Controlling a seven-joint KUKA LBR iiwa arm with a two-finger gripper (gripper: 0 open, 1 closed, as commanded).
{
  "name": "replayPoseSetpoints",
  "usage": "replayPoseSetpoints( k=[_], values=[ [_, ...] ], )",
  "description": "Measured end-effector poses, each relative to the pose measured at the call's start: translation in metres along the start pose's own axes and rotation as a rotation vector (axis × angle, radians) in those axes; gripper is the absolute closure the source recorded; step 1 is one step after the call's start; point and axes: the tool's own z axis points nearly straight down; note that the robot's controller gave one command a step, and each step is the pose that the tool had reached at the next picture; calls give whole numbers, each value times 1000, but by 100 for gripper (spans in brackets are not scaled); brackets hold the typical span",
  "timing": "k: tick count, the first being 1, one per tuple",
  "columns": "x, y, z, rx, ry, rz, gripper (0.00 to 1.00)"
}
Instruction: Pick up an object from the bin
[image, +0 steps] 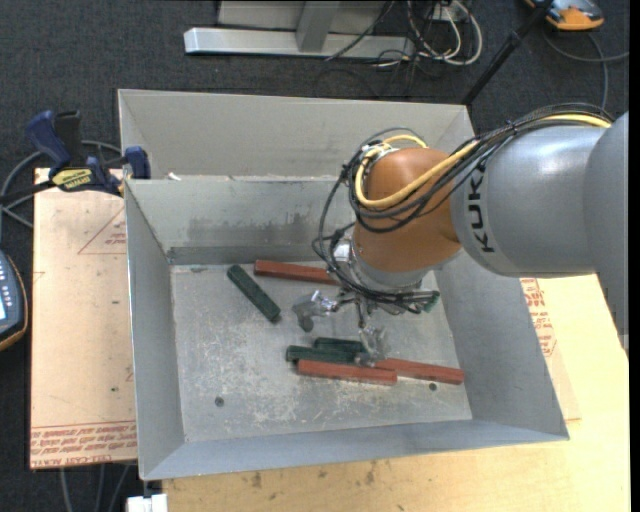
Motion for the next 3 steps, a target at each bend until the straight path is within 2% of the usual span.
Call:
replayPoseSetpoints(
  k=[1,2,3],
  values=[
    [38,47,29,3,-7,131,0],
    [35,45,24,9,-12,131,100],
    [57,25,-121,12,-14,128,100]
  ],
)
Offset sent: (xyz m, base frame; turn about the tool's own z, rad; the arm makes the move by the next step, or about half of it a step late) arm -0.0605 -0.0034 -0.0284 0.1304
